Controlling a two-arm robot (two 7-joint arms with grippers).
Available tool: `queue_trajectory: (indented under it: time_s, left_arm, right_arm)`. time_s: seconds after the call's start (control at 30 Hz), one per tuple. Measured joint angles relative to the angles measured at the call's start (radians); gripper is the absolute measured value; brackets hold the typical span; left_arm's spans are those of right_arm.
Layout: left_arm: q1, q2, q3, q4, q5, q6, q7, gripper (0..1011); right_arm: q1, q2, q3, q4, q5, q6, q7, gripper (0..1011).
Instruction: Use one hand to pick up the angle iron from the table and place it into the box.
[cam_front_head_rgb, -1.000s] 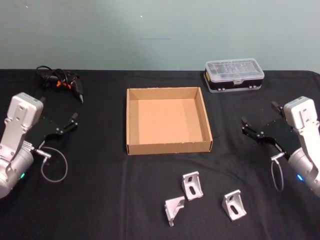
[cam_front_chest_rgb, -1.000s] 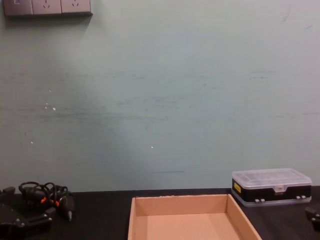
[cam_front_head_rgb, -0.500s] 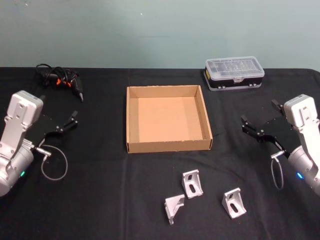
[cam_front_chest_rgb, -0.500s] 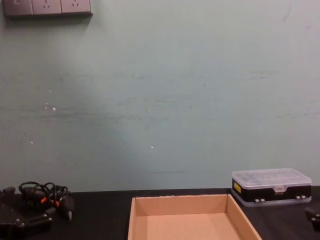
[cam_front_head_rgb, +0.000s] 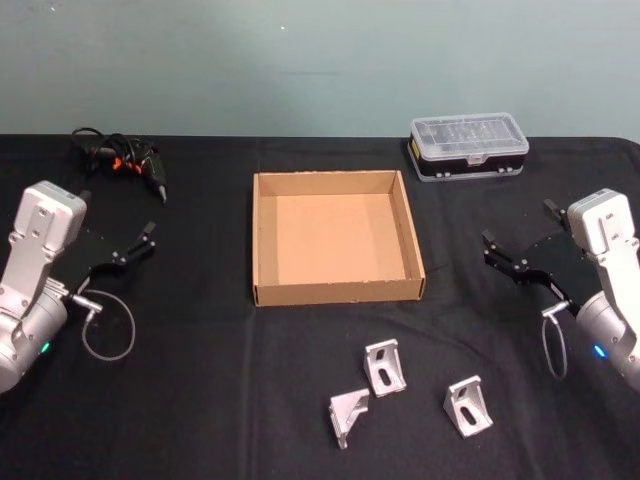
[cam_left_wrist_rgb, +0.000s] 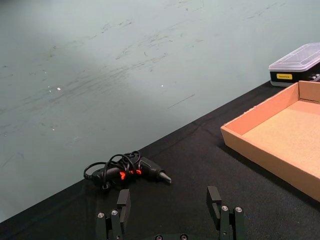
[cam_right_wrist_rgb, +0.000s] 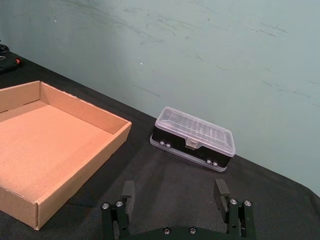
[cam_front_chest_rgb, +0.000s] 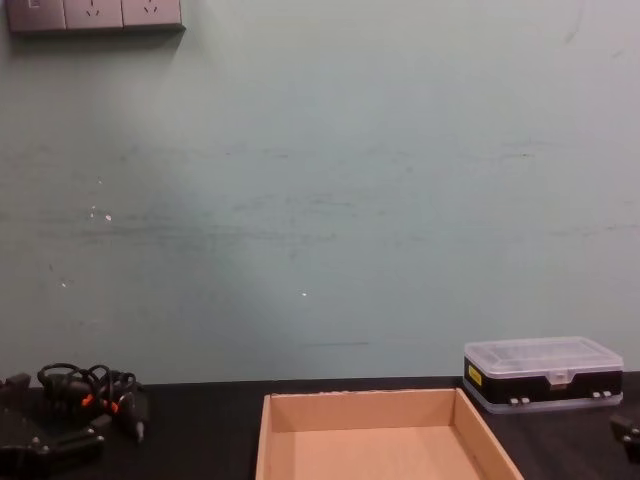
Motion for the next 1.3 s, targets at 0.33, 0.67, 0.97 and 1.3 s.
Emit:
queue_trajectory:
  time_s: [0.33, 0.67, 0.97, 1.3]
  left_arm:
    - [0.0, 0.0, 0.0, 0.0, 0.0, 0.0, 0.0, 1000]
    - [0.0, 0.0, 0.0, 0.0, 0.0, 0.0, 0.0, 1000]
    - [0.0, 0.0, 0.0, 0.0, 0.0, 0.0, 0.0, 1000]
    - [0.0, 0.0, 0.0, 0.0, 0.0, 0.0, 0.0, 1000]
  right_arm:
    - [0.0, 0.0, 0.0, 0.0, 0.0, 0.0, 0.0, 1002]
    - [-0.12, 0.065, 0.079, -0.174, 0.067, 0.078, 0.043, 1002]
    - [-0.374, 0.247, 0.237, -0.462, 0.206, 0.195, 0.119, 1002]
    - [-0.612, 0.356, 0.352, -0.658, 0.3, 0.351, 0.148, 1002]
